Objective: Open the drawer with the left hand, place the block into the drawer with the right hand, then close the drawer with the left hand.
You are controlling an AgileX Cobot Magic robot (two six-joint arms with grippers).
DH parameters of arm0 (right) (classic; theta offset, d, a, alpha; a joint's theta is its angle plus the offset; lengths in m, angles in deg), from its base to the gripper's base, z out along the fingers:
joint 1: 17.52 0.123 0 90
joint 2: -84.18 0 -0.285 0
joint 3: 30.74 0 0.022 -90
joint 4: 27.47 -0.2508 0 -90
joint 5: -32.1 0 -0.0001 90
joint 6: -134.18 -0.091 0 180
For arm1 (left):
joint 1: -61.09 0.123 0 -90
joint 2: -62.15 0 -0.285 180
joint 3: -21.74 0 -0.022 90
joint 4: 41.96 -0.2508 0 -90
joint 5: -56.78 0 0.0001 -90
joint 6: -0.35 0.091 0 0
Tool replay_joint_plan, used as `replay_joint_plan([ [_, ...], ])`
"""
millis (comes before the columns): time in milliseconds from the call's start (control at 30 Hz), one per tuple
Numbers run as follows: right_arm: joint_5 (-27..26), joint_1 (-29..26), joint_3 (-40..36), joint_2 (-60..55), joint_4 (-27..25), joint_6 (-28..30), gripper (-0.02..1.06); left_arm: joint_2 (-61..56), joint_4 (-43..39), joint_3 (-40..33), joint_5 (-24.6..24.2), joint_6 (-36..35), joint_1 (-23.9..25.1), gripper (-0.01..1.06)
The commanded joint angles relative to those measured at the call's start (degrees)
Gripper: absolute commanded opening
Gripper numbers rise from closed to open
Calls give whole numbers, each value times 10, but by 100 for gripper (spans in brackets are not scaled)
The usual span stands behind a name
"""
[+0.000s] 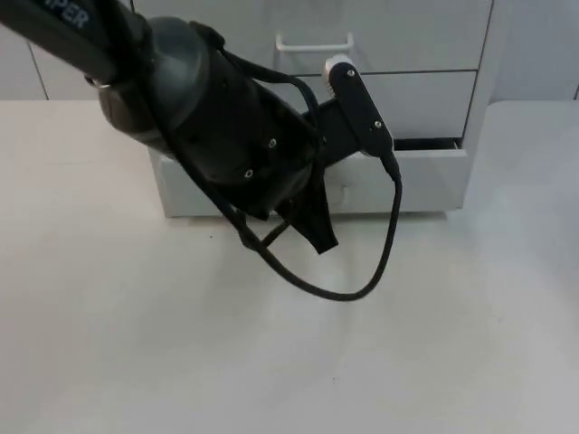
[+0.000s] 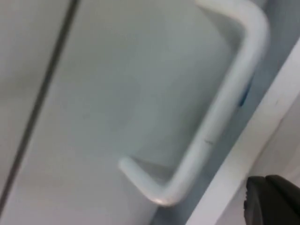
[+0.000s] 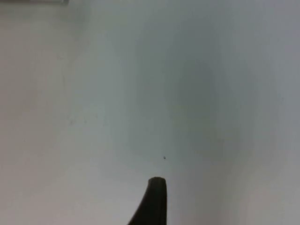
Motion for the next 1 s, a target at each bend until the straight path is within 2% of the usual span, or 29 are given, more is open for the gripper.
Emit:
replay_joint_plan([
  [0, -6, 1, -1, 2, -1, 1, 76, 6, -7, 14, -17, -2, 6, 0],
  [667, -6, 1, -1, 2, -4, -3, 76, 49, -7, 58, -53, -11, 11, 0],
  [833, -4, 1, -1, 2, -13, -3, 76, 48, -7, 67, -84, -21, 16, 0],
  [967, -4, 1, -1, 2, -13, -3, 76, 48, 54, 67, -87, 42, 1, 0],
])
